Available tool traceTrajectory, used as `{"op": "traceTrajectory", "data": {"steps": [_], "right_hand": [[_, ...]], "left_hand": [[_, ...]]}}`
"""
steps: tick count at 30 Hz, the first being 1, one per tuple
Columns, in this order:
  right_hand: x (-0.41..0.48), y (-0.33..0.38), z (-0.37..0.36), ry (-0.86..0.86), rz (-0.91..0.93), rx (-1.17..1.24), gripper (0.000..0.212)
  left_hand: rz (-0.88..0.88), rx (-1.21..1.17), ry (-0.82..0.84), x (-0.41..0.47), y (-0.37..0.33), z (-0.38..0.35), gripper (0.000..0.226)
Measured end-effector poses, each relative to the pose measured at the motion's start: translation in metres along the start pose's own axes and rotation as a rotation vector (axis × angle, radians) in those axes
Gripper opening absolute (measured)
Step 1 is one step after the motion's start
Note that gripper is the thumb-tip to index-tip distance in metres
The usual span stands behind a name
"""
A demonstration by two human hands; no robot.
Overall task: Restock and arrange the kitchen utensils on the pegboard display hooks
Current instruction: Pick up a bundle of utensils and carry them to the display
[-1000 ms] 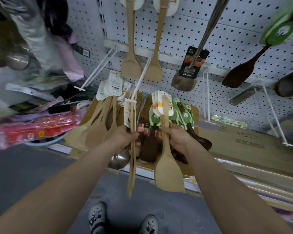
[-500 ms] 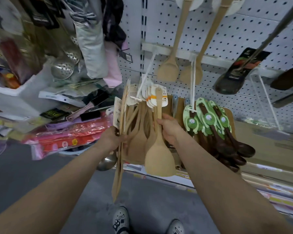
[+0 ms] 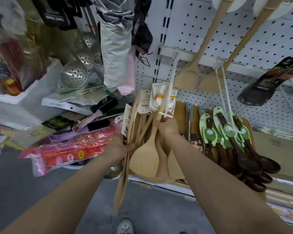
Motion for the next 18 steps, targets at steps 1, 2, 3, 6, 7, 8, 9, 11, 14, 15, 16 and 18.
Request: {"op": "traceTrajectory", "data": {"steps": [1, 2, 3, 6, 7, 8, 9, 11, 14, 15, 16, 18], "right_hand": [[0.0, 0.002, 0.001, -0.005, 0.008, -0.042, 0.036], [0.001, 0.005, 0.003, -0.012, 0.01, -0.072, 0.038], [0.002, 0.006, 0.004, -0.017, 0.0, -0.086, 0.04], [0.003, 0.008, 0.009, -0.025, -0.051, -0.034, 0.047], [0.002, 0.008, 0.011, -0.034, -0.058, -0.024, 0.048], [0.001, 0.009, 0.012, -0.042, -0.061, -0.022, 0.048], [-0.001, 0.01, 0.013, -0.048, -0.063, -0.017, 0.049], [-0.01, 0.014, 0.016, -0.041, -0.072, -0.018, 0.05], [-0.023, 0.02, 0.02, -0.017, -0.063, -0.1, 0.046], [-0.028, 0.021, 0.021, -0.02, -0.058, -0.121, 0.041], [-0.034, 0.023, 0.023, -0.031, -0.051, -0.13, 0.035], [-0.045, 0.025, 0.026, -0.005, -0.054, -0.103, 0.024]], "left_hand": [[-0.001, 0.001, 0.007, 0.001, 0.0, -0.001, 0.028], [-0.002, 0.012, 0.006, 0.003, 0.001, -0.002, 0.027], [0.0, 0.023, 0.007, 0.004, 0.002, -0.002, 0.027], [-0.004, 0.03, 0.009, 0.003, 0.001, -0.002, 0.03], [-0.002, 0.036, 0.017, 0.002, -0.001, 0.0, 0.031], [-0.003, 0.044, 0.026, 0.002, -0.002, 0.002, 0.031], [-0.001, 0.044, 0.034, 0.002, -0.003, 0.005, 0.031], [0.01, 0.002, 0.047, 0.002, -0.006, 0.011, 0.03], [0.039, -0.108, 0.083, -0.003, -0.013, 0.019, 0.024], [0.049, -0.14, 0.097, -0.005, -0.017, 0.02, 0.022], [0.055, -0.168, 0.115, -0.008, -0.021, 0.022, 0.02], [0.072, -0.222, 0.157, -0.014, -0.031, 0.022, 0.015]]}}
Point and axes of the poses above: each hand's wrist, its own x-axis towards the middle knuckle, its own z-axis out of the back of the hand, y = z × x, the point moved 2 cm from there along x, towards the middle knuckle, and after that the axes turned 3 degrees about x, right-handed, at the moved point
